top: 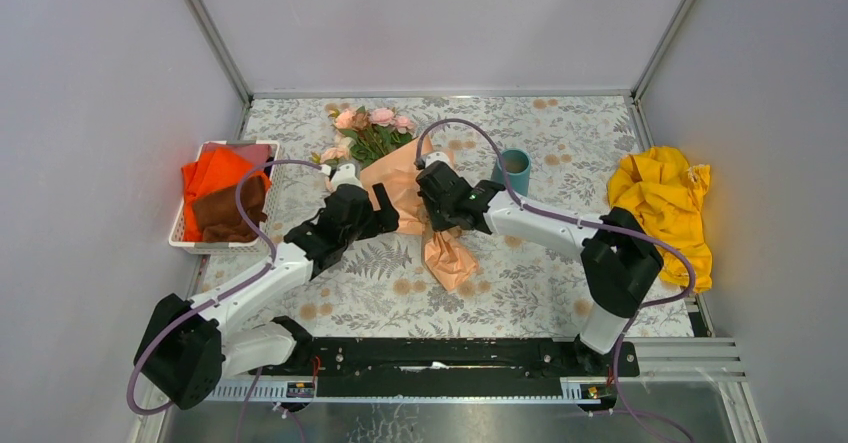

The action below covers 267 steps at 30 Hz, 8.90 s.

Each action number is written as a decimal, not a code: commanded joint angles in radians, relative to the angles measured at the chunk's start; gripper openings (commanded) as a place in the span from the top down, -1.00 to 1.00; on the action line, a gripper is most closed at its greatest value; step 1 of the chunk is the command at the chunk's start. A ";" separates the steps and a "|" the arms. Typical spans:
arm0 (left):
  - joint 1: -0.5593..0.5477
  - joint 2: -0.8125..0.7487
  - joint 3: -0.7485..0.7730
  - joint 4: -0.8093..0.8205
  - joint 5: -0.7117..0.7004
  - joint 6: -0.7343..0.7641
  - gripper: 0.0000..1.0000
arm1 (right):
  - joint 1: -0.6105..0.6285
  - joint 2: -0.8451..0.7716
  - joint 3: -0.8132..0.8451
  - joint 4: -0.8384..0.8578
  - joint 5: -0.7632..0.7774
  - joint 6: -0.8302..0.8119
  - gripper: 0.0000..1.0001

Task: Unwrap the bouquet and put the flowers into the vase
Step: Untie the ribbon from the wrapping paper.

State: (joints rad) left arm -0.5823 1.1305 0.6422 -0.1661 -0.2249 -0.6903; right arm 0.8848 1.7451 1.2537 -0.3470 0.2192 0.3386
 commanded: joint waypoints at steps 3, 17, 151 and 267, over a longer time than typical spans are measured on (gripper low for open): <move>-0.010 -0.002 -0.016 0.059 -0.043 -0.015 -0.82 | 0.006 -0.078 0.094 0.007 0.016 -0.031 0.62; -0.011 -0.136 -0.105 0.025 -0.053 -0.028 -0.81 | 0.006 0.135 0.407 -0.020 -0.030 -0.066 0.60; -0.372 0.548 0.186 0.162 -0.189 0.027 0.24 | 0.007 -0.534 -0.336 0.104 0.243 0.106 -0.18; -0.371 -0.436 0.206 -0.492 -0.715 -0.162 -0.23 | 0.019 -0.047 -0.149 0.259 -0.298 0.093 0.04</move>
State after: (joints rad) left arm -0.9485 0.6857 0.8661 -0.6537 -0.9234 -0.8165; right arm 0.8959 1.6768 1.0416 -0.1215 -0.0544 0.4511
